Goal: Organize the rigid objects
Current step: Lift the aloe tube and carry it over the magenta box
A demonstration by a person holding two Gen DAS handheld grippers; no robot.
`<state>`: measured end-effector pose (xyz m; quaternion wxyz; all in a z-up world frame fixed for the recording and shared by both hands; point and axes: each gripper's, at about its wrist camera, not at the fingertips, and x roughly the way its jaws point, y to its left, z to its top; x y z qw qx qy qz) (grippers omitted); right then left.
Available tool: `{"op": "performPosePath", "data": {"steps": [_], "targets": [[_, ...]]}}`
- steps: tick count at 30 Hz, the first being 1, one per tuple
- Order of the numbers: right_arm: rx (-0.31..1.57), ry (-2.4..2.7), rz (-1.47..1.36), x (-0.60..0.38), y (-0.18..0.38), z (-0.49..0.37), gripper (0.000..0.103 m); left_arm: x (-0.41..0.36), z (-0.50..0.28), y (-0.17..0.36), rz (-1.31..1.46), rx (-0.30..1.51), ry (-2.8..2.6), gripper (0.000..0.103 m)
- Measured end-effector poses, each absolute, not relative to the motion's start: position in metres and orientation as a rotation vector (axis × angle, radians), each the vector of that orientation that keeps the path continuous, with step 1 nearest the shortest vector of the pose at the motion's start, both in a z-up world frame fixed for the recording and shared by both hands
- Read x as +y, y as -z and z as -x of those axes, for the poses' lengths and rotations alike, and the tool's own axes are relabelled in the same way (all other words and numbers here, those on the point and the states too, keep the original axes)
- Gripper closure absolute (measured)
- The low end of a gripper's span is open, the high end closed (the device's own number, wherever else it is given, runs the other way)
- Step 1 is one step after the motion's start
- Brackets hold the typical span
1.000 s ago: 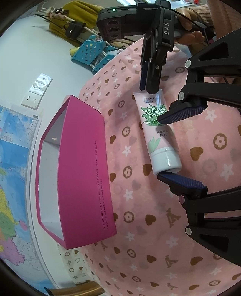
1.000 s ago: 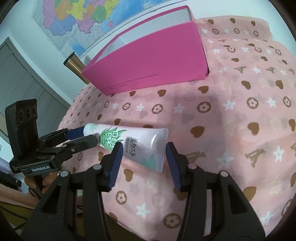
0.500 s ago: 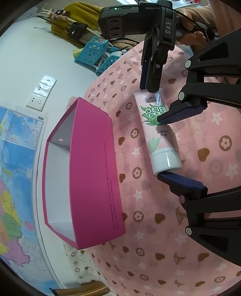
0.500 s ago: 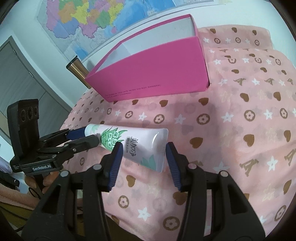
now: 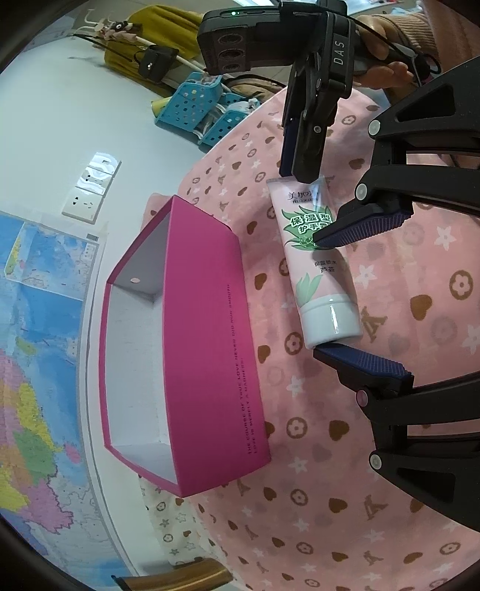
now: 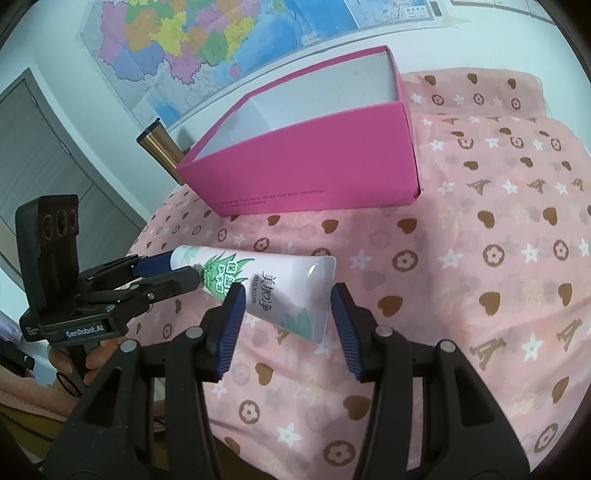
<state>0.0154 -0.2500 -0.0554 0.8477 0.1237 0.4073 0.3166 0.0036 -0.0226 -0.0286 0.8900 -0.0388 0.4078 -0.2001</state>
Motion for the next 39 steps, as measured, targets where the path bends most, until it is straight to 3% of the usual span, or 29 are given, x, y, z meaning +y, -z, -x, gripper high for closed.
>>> {"op": "performPosePath", "data": {"steps": [39], "targets": [[0.756, -0.65, -0.218, -0.26, 0.022, -0.035, 0.052, -0.031, -0.026, 0.003, 0.061, 0.779, 0.419, 0.049]]}}
